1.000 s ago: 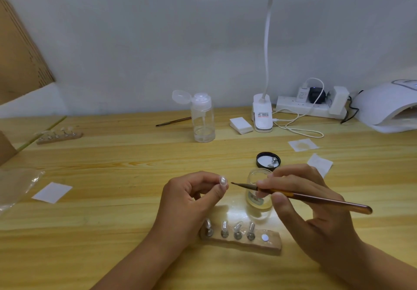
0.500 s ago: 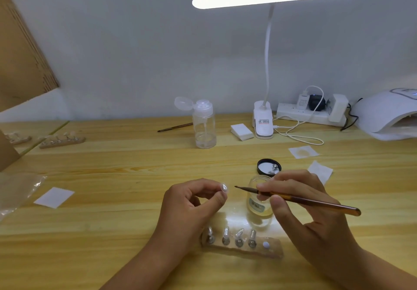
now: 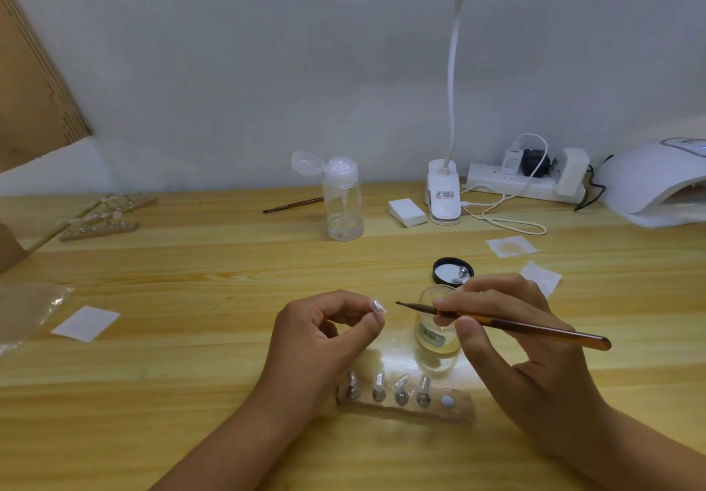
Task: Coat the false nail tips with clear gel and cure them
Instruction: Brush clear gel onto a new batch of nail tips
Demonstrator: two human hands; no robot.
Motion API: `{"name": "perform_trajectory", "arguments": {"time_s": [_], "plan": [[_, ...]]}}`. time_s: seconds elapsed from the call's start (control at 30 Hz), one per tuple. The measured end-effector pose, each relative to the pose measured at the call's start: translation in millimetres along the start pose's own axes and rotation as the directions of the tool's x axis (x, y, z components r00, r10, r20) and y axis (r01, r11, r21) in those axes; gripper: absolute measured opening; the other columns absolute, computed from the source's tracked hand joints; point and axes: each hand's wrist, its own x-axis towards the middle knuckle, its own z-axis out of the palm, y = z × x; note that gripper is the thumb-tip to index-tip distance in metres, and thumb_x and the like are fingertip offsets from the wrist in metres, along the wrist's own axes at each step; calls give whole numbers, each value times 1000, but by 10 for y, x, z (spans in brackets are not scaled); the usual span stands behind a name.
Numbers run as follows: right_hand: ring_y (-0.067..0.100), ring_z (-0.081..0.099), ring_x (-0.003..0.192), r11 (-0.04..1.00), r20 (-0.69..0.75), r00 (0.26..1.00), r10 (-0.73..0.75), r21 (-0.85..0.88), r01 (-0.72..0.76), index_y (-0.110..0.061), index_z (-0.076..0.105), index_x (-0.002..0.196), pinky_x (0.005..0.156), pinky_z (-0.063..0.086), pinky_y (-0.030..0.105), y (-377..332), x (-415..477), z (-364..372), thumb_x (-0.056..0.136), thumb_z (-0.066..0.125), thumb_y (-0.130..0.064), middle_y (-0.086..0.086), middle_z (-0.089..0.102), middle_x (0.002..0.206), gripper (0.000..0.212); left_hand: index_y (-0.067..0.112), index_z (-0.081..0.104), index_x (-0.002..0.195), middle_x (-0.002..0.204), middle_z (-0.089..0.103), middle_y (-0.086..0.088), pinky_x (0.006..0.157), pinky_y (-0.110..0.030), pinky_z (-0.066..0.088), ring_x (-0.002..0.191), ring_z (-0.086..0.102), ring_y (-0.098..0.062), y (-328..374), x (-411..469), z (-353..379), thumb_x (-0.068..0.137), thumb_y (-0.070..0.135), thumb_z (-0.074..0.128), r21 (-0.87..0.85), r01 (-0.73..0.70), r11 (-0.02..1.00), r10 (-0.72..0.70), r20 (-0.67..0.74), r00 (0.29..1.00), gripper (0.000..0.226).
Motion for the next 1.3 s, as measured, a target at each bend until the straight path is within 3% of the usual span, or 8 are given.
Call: {"name": "perform_trajectory", "arguments": {"time_s": [0.13,0.4,0.57,0.73,0.9,1.1,1.3], "plan": [[8,58,108,1000,-13,1000,-18,-2,18,-22,73,100,91,45,33,-15,13,-1,91,55,-24,-18,70,97,20,37,78,81,81,76,10,59,-26,47,72,63,-28,1,-1,0,79,26,81,-1,-2,1000,2,4,1000,11],[9,59,107,999,-19,999,-49,11,50,-21,71,101,87,48,41,-22,2,-7,91,55,-24,-15,71,96,19,38,78,80,80,75,11,59,-16,45,72,64,-23,6,-9,-4,80,18,79,11,-1,1000,1,12,1000,20],[5,58,108,996,5,996,-87,13,87,-24,67,107,87,46,35,-22,6,1,101,49,-39,-20,69,101,24,36,78,81,79,75,9,60,-24,47,74,65,-16,45,-7,11,79,15,79,-2,-8,1000,8,20,1000,21],[4,58,109,994,34,993,-111,3,111,-22,68,108,89,45,31,-10,5,14,99,51,-33,-19,68,103,22,32,79,77,77,73,6,61,-28,46,74,64,-21,56,-9,15,79,13,78,-9,-13,1000,13,17,1000,19],[1,56,110,993,53,992,-116,-13,117,-21,69,105,92,42,25,-30,15,12,96,54,-31,-19,68,101,20,32,79,75,77,73,5,60,-26,45,74,64,-16,71,-8,15,79,11,78,-3,-30,1000,30,22,999,21],[4,58,104,995,38,995,-87,43,86,-22,70,92,80,48,41,-61,2,-1,84,55,-20,-16,67,87,17,31,79,77,79,74,8,61,-19,45,74,65,-9,85,-9,8,79,10,78,7,-21,1000,21,9,1000,21],[2,56,108,993,40,992,-116,6,116,-22,68,101,86,45,34,-54,17,-1,88,55,-21,-19,67,95,18,34,79,74,78,73,6,60,-21,45,73,64,-10,82,-5,12,78,9,78,14,-29,999,29,17,999,25]]}}
